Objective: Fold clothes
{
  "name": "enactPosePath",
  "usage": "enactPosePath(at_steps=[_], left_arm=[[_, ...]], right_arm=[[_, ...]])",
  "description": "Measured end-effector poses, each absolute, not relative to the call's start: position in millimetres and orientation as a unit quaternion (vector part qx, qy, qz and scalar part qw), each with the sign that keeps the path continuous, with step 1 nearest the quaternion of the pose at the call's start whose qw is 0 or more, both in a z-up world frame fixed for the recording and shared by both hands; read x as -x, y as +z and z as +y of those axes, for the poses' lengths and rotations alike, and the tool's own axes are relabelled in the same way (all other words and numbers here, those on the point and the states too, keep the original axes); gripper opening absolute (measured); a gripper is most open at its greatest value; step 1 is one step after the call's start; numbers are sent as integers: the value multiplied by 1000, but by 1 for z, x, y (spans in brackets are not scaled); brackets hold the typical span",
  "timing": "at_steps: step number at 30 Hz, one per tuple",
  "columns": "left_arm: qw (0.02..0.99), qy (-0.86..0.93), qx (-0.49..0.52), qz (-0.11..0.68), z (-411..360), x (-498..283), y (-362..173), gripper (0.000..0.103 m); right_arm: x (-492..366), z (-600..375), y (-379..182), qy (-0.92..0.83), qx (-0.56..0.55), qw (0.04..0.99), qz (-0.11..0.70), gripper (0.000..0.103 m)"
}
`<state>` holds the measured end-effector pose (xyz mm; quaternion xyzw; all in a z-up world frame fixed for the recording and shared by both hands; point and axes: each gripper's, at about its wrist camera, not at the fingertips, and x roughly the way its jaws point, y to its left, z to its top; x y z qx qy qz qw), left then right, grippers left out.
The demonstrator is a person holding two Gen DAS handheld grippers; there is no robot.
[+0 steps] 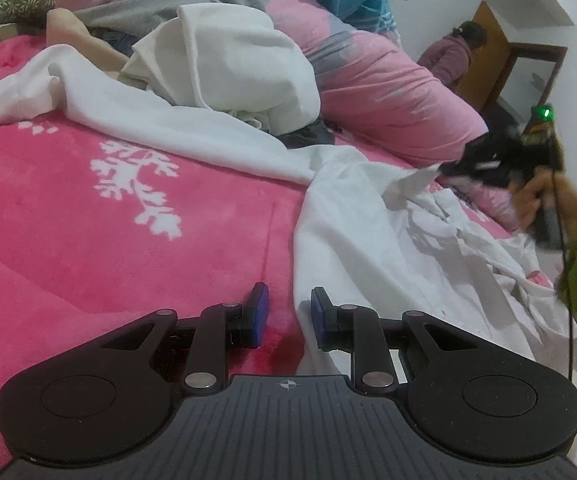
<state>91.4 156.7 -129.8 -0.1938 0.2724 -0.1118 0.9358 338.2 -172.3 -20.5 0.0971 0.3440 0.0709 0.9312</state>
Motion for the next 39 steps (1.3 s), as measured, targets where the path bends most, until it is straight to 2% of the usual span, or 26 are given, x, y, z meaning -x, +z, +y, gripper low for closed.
enactPosePath(at_steps=[6, 17, 21, 24, 28, 30, 35, 39], left_arm=[[937, -112, 194, 269, 157, -92, -131, 23], [939, -115, 182, 268, 155, -93, -132, 23], [941, -114, 176, 267, 153, -93, -132, 23], [942, -113, 172, 267, 152, -92, -132, 23], [942, -112, 172, 266, 152, -92, -132, 23], [942, -112, 173, 266, 152, -91, -132, 23], [942, -111, 175, 264, 152, -90, -132, 23], [943, -109, 172, 263, 151, -90, -132, 23]], right_arm=[[-373, -186, 8, 24, -39, 935, 352, 1], [-433, -204, -15, -20, 19, 948, 318, 1], [-454, -196, -47, -13, 8, 944, 329, 3], [-464, -195, -68, -45, 24, 926, 375, 9], [-438, -230, -48, -60, -55, 927, 366, 18], [-406, -254, -31, -51, -110, 924, 362, 18], [-315, -267, -6, 21, -152, 898, 412, 18], [-232, -233, -21, 122, -186, 859, 461, 20]])
